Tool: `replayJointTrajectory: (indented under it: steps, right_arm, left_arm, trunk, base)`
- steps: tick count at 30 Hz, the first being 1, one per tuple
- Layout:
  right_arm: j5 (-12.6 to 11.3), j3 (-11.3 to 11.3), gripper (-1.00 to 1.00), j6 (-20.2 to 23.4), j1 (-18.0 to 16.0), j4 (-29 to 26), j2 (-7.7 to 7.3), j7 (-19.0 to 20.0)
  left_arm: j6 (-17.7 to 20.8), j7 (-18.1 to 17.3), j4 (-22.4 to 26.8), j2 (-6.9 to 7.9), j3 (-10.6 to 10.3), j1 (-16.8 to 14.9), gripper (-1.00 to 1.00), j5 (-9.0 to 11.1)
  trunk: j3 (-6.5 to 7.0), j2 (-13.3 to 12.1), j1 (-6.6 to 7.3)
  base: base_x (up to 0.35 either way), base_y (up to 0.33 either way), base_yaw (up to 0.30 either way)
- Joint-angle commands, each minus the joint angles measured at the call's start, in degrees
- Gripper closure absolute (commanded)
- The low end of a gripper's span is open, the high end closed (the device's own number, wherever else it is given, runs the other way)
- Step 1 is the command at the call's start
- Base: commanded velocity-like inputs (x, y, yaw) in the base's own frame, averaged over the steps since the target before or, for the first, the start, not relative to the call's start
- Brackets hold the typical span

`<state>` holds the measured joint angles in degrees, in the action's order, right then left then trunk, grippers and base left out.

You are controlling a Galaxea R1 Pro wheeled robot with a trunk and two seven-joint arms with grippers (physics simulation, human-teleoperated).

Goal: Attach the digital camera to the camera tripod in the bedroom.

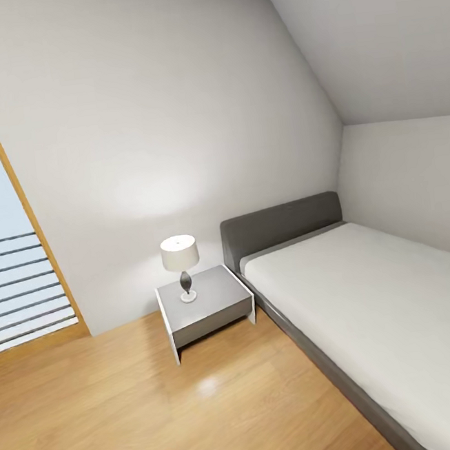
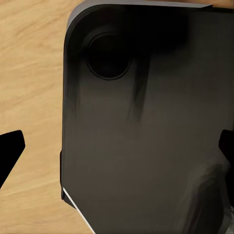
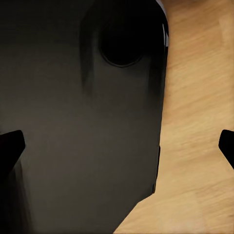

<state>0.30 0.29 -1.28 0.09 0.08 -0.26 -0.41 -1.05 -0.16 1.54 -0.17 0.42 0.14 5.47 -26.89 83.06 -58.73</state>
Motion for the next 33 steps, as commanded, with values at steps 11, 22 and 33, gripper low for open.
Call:
replayJointTrajectory:
  steps: [11,22,33]
  right_arm:
    - [0.0,0.1,-1.0,-0.1,0.0,0.0,0.12,-0.1]
    - [0.0,0.0,-1.0,-0.3,0.0,0.0,0.12,-0.2]
    - [-0.1,-0.2,-1.0,-0.2,0.0,0.0,0.02,-0.2]
  left_arm:
    - [-0.1,0.0,0.0,-0.01,-0.1,0.0,-1.0,0.6]
    - [-0.1,0.1,0.2,-0.01,0.0,0.0,-1.0,0.7]
    - [-0.6,0.4,0.4,0.25,-0.1,0.0,-1.0,8.0]
  trunk:
    - [-0.03,0.0,0.0]
    - [-0.03,0.0,0.0]
    - [-0.03,0.0,0.0]
  base:
    - [0.003,0.0,0.09]
    - [0.0,0.0,0.256]
    - [0.0,0.0,0.278]
